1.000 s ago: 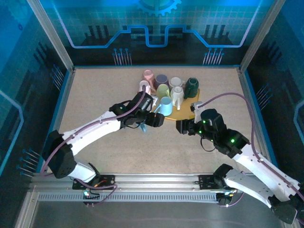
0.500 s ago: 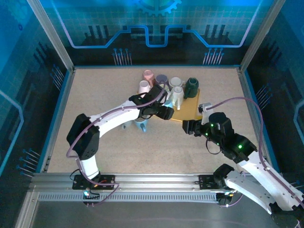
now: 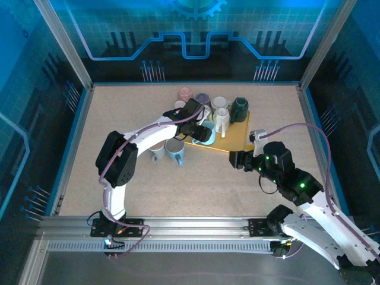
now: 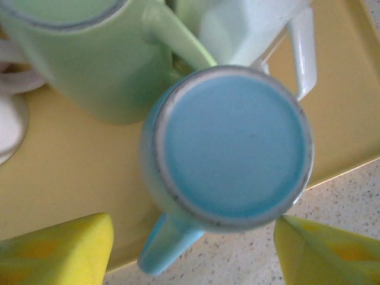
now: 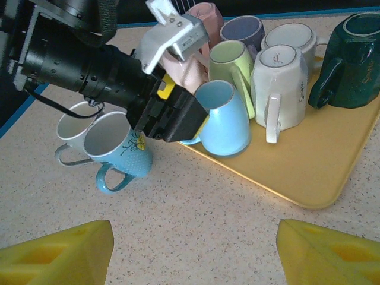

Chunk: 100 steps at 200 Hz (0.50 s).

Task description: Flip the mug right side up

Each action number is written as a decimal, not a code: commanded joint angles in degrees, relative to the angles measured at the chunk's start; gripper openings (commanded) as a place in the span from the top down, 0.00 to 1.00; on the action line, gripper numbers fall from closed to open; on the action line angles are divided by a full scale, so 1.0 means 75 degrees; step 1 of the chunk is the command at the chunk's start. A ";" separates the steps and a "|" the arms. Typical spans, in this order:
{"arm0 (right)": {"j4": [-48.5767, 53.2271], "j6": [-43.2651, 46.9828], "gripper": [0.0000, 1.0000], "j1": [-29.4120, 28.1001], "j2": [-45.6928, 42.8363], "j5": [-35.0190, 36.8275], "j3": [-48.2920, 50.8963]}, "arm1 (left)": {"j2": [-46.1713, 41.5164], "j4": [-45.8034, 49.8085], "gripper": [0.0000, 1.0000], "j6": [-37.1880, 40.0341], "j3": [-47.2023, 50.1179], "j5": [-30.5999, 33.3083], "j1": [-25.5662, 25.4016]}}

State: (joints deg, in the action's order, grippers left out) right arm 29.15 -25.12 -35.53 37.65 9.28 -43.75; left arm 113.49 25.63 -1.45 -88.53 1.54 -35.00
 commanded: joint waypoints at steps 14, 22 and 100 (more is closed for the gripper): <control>0.0050 0.0176 0.26 0.0139 0.0007 -0.0151 -0.0030 | 0.0534 -0.0021 0.30 0.0467 -0.0446 -0.0516 -0.0038; 0.0077 0.0191 0.26 0.0147 0.0010 -0.0141 -0.0038 | 0.0609 0.0004 0.32 0.0507 -0.0493 -0.0522 -0.0041; 0.0069 0.0164 0.26 0.0209 -0.0028 -0.0114 0.0090 | 0.0651 -0.0143 0.62 0.0288 -0.0387 -0.0212 -0.0033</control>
State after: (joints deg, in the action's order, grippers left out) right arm 29.15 -24.34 -34.79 37.87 8.51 -43.75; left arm 117.08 24.08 1.41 -91.53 -0.75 -35.14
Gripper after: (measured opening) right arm 0.738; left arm 0.504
